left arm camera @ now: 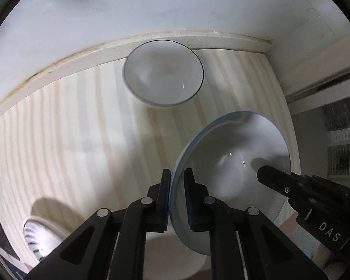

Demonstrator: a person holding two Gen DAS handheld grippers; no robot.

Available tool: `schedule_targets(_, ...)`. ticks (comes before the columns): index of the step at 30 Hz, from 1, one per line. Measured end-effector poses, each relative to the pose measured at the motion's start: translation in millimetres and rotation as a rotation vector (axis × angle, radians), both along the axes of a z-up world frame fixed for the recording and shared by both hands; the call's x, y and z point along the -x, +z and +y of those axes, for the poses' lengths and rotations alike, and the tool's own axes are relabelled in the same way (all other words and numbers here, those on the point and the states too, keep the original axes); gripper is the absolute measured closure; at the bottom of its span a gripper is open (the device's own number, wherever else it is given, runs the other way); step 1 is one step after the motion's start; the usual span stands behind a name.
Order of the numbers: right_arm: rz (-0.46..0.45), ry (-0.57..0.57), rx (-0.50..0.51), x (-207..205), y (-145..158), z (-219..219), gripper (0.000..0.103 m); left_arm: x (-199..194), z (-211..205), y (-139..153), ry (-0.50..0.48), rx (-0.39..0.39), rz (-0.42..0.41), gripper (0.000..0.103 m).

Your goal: Organize plates and bowls

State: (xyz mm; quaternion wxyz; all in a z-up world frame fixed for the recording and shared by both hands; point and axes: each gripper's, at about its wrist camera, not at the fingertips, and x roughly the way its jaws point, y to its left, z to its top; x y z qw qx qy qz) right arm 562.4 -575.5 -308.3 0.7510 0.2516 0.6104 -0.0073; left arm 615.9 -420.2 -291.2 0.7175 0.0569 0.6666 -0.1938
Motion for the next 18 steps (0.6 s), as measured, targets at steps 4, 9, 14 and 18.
schedule_targets(4,-0.008,0.028,-0.016,26,13,20,0.092,22,24,15,0.016,0.000,-0.010,0.093)
schedule_targets(9,0.011,0.062,-0.038,62,13,46,0.092,52,53,19,0.023,0.002,0.019,0.093)
schedule_targets(14,0.049,0.095,-0.059,81,-3,65,0.092,73,69,7,0.033,-0.013,0.064,0.093)
schedule_targets(18,0.075,0.112,-0.059,84,-19,73,0.092,83,79,-7,0.045,-0.026,0.099,0.093)
